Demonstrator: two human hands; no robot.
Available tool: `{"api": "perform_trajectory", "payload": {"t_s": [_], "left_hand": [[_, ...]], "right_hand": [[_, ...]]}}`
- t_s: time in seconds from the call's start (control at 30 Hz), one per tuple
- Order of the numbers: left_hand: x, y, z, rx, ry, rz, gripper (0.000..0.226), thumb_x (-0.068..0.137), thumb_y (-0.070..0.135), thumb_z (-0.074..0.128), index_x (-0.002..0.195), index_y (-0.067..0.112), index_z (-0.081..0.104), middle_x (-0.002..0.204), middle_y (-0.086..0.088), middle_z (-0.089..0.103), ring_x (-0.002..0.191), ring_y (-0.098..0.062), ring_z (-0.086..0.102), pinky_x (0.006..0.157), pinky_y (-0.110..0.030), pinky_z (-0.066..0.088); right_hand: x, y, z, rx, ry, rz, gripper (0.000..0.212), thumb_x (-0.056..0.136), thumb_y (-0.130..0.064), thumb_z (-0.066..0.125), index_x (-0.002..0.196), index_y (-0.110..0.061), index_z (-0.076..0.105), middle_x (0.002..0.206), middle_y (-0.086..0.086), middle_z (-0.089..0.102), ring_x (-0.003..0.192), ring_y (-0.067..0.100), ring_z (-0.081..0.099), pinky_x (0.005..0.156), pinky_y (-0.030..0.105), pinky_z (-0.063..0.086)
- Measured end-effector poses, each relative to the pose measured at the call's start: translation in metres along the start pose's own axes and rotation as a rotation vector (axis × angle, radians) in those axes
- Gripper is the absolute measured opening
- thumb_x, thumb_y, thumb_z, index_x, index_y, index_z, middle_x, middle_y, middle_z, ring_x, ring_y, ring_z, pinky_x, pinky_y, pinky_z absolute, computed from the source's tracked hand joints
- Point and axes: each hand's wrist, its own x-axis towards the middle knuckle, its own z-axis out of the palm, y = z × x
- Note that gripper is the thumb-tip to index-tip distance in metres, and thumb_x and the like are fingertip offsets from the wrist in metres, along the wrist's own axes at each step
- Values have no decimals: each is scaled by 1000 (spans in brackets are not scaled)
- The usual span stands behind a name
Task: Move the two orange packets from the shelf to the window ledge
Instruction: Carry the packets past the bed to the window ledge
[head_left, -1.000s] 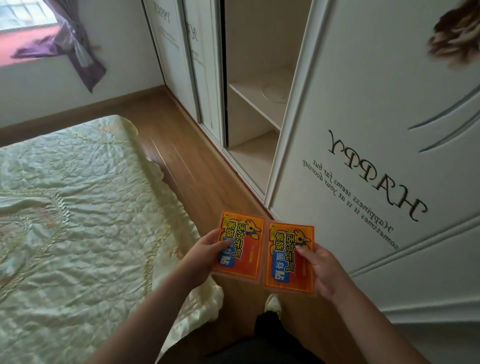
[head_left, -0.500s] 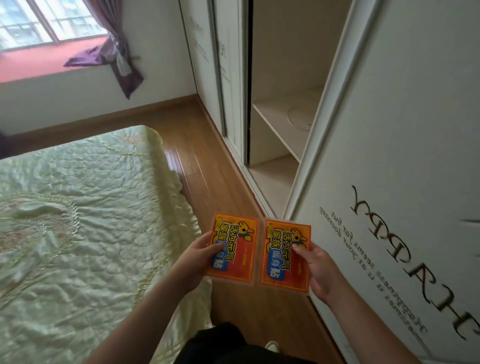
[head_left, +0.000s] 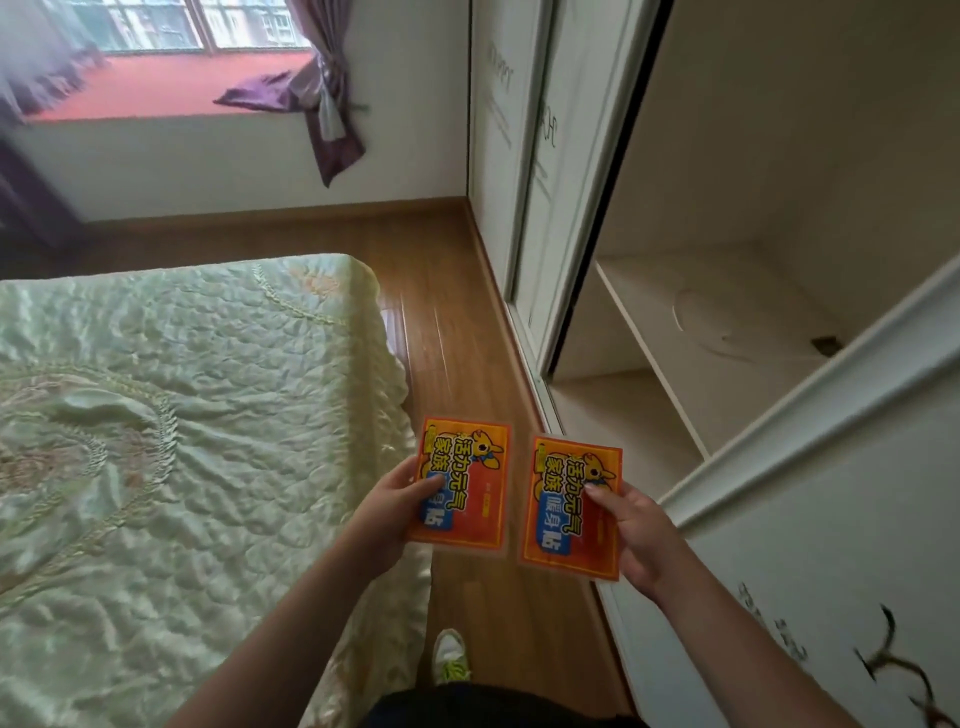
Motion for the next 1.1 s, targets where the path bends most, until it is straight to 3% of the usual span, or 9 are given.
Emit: {"api": "perform_trajectory", "payload": {"t_s": [0.2,0.7,0.87,1.0,1.1], "left_hand": [[59,53,-15,-17,37,31,28,90,2,58,114,14,61,91,-8,77,73,-23,74,56,-35,60],[250,167,7,-30,174,42,25,90,4,58,113,13,61,95,-11,76,77,-26,74,63,-39,62],[298,204,19,-58,222,66,24,90,3,58,110,15,62,94,-10,76,77,-26,73,65,-41,62],[332,229,20,-66,238,71,26,89,3,59,113,14,61,99,-14,75,79,-28,73,66,-42,61],[360,245,12,-74,259,68,26,90,2,58,113,14,61,99,-14,75,79,-28,73,64,-41,62]], "right_hand": [[65,-52,36,-61,-36,-12,17,95,-8,52,109,-10,62,85,11,77,74,26,74,59,39,58],[278,-192,75,-91,-128,20,18,94,-5,55,111,-9,60,88,12,77,79,26,73,59,40,59],[339,-244,88,-144,-167,44,23,93,-8,57,116,-8,59,105,19,72,95,35,69,72,48,58],[377,-270,101,-138,-189,55,18,93,-8,56,111,-9,61,97,15,75,88,31,71,66,44,58],[407,-281,114,-156,-195,66,22,93,-8,57,115,-6,60,98,16,75,88,33,71,70,46,58]]}}
